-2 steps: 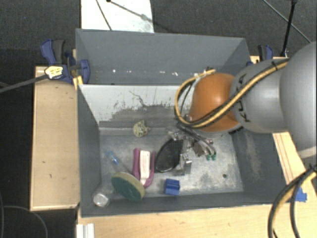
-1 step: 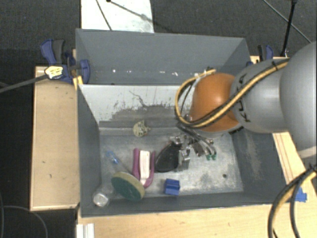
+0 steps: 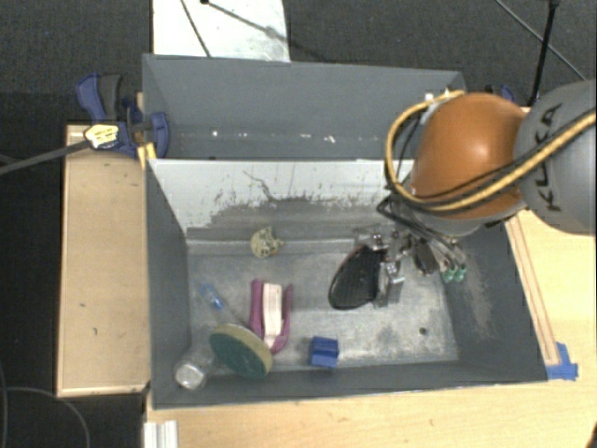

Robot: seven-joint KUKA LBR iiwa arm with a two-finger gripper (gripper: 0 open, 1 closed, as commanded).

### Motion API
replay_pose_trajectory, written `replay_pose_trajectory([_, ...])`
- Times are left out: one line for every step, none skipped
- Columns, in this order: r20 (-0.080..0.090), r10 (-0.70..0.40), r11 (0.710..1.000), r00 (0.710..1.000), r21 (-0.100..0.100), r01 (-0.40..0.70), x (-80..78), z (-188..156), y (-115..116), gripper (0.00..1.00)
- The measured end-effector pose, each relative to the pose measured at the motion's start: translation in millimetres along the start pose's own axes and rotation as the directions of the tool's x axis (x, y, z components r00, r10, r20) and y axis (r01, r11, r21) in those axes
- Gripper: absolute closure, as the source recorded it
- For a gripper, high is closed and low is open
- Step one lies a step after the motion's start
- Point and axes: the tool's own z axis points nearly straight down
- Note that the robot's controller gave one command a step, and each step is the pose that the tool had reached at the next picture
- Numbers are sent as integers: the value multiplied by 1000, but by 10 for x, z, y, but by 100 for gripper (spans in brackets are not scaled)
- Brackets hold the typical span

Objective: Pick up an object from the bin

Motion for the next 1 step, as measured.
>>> replay_pose_trajectory([0,45,999,999,0,-45,211,-634,-136,100])
